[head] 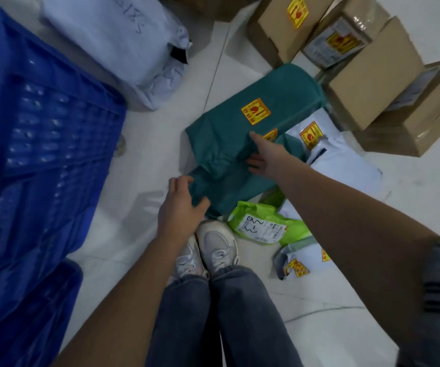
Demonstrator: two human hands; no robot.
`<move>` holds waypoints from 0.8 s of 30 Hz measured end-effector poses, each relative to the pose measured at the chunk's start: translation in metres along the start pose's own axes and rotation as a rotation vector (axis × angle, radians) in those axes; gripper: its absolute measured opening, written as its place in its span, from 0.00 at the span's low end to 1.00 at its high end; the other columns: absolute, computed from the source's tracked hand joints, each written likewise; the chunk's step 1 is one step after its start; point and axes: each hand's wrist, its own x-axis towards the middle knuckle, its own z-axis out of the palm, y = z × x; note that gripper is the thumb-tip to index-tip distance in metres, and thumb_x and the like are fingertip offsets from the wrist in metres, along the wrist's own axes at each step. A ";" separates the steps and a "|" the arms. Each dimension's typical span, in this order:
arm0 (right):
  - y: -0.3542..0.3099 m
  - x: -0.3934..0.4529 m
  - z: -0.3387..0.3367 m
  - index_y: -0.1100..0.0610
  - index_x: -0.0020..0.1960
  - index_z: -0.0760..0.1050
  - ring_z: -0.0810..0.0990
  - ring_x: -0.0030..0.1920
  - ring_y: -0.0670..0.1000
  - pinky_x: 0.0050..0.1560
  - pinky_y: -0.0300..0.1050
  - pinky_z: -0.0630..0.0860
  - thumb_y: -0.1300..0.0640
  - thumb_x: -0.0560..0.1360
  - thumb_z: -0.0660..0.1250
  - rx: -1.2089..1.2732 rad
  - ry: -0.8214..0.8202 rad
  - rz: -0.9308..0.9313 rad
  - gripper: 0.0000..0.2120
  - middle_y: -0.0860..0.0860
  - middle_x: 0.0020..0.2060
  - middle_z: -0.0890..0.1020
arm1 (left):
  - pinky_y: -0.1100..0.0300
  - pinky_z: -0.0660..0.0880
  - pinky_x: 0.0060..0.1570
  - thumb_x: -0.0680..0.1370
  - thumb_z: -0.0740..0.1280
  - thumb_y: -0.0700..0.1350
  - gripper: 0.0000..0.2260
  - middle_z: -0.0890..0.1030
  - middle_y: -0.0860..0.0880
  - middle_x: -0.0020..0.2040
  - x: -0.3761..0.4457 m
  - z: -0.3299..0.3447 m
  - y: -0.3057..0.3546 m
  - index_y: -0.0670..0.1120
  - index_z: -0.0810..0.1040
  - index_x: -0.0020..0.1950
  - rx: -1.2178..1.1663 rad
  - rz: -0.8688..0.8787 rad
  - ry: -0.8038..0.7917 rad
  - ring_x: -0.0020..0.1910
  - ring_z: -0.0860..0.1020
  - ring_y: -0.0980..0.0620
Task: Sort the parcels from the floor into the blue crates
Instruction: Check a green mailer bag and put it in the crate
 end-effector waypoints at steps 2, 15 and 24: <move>0.002 0.004 0.002 0.59 0.67 0.66 0.76 0.58 0.56 0.56 0.51 0.73 0.47 0.73 0.69 0.035 0.014 -0.010 0.27 0.56 0.54 0.75 | 0.45 0.75 0.53 0.75 0.68 0.48 0.22 0.69 0.46 0.63 -0.004 -0.003 -0.009 0.43 0.67 0.65 -0.062 -0.057 -0.001 0.56 0.76 0.44; 0.049 -0.118 0.012 0.62 0.53 0.72 0.79 0.45 0.52 0.43 0.45 0.77 0.56 0.68 0.74 -0.062 0.162 -0.305 0.18 0.54 0.44 0.79 | 0.48 0.61 0.67 0.65 0.73 0.53 0.46 0.60 0.46 0.74 -0.047 -0.044 0.076 0.47 0.52 0.77 0.160 0.135 0.076 0.72 0.61 0.45; 0.059 -0.188 0.013 0.57 0.41 0.67 0.73 0.36 0.43 0.33 0.28 0.71 0.63 0.74 0.69 -0.133 -0.052 -0.451 0.10 0.49 0.34 0.74 | 0.49 0.66 0.66 0.78 0.62 0.42 0.30 0.63 0.45 0.74 -0.073 -0.062 0.103 0.47 0.53 0.76 0.265 0.067 0.092 0.70 0.66 0.44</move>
